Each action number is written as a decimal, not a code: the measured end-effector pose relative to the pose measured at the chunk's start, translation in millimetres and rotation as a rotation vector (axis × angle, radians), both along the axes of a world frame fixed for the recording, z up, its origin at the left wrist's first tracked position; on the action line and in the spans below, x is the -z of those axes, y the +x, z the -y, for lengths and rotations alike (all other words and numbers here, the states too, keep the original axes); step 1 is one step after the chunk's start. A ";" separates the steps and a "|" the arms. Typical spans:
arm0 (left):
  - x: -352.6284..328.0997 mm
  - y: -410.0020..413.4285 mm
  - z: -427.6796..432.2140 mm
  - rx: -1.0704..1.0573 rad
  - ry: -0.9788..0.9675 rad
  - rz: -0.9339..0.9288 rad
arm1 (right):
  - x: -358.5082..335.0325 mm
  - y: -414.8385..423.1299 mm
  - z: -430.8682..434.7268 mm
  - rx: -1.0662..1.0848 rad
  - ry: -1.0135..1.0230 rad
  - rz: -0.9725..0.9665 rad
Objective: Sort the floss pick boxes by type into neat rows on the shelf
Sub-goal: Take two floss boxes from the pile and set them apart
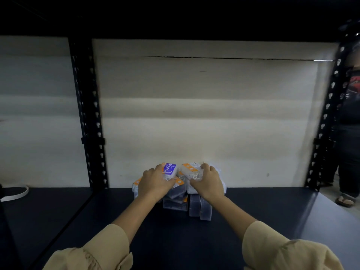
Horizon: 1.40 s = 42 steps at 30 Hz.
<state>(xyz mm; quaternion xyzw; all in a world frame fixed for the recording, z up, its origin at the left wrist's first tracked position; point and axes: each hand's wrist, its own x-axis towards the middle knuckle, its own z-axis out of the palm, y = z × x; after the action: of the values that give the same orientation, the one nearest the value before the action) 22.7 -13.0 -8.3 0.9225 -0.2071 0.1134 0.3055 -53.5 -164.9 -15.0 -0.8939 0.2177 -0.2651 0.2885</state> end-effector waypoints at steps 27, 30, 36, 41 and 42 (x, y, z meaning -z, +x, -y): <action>75.9 -125.5 -83.9 -0.008 -0.063 -0.073 | 90.6 -134.9 -60.2 -0.075 0.004 0.065; 83.3 -125.1 -84.3 -0.015 -0.026 -0.121 | 91.2 -135.2 -57.0 -0.084 0.033 -0.005; 75.6 -121.1 -77.6 -0.059 0.155 -0.035 | 87.3 -129.4 -47.7 -0.037 0.000 -0.114; 60.5 -102.9 -68.0 0.003 0.183 -0.133 | 82.9 -116.2 -46.4 0.027 -0.077 -0.259; 58.4 -99.8 -65.5 0.019 0.215 -0.166 | 81.4 -114.2 -46.5 0.030 -0.067 -0.265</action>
<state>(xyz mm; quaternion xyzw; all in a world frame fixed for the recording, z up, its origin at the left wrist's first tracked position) -77.1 52.4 -66.7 0.9540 -0.2010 0.0110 0.2220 -167.7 -118.5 -96.4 -0.9269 0.2582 -0.1561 0.2232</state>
